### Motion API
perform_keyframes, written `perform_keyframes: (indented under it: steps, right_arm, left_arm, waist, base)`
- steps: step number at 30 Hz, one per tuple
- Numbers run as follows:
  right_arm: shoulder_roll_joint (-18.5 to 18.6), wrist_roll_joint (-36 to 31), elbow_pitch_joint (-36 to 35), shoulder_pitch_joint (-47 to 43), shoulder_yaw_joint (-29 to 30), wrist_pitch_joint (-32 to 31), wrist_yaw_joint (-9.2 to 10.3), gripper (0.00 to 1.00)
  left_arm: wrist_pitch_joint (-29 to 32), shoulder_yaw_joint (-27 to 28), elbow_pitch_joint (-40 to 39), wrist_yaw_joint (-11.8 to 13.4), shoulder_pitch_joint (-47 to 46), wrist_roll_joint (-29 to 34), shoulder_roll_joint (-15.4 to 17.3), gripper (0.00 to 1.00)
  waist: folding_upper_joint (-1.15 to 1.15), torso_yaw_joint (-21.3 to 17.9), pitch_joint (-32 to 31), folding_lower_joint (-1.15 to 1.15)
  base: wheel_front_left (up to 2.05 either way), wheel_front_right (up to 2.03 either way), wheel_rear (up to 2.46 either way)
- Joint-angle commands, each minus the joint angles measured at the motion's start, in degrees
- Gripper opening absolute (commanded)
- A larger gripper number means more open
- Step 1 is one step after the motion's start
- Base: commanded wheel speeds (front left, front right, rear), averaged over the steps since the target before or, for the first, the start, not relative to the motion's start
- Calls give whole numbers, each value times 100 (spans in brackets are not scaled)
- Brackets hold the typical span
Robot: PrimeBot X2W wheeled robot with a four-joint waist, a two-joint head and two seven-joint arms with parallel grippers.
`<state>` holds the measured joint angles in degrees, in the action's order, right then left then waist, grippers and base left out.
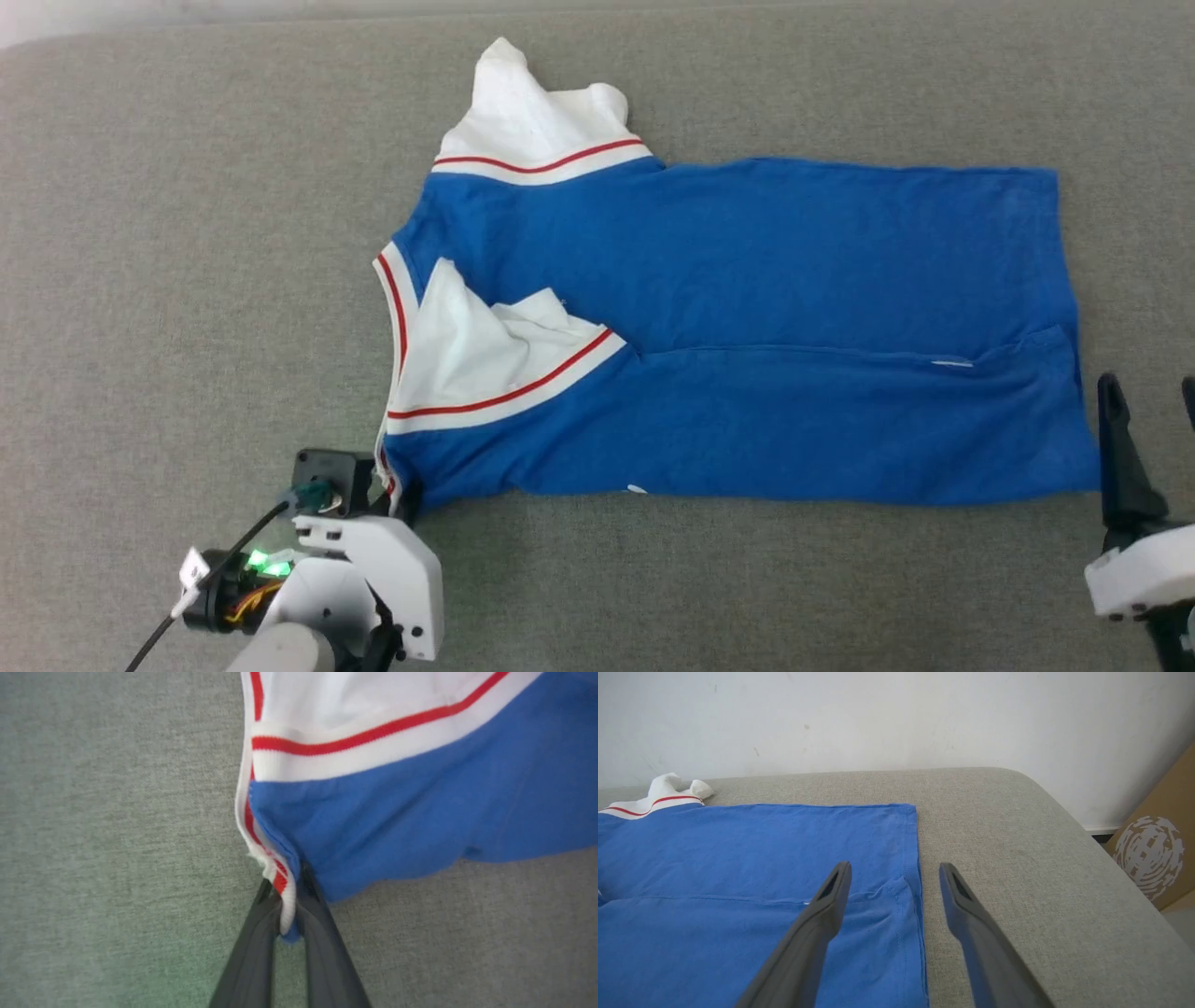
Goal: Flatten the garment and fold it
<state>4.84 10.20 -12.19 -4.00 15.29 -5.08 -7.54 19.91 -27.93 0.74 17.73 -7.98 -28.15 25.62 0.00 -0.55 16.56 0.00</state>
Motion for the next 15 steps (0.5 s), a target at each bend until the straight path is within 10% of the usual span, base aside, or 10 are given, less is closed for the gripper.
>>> perform_keyframes:
  steps: [1,15]
  right_arm:
    - [140,89,-73,115,-23,-113,5,100]
    - [401,339,569,-7,460,-1939,5,100]
  left_arm:
    - [-44,21,85,48,194,-77,-46,0]
    - [-241,97,-776,276,512,-75,-20,0]
  waist:
    - [0,-18,-16,0]
    - [0,220,164,0]
  base:
    - [0,0,0]
    - [0,0,0]
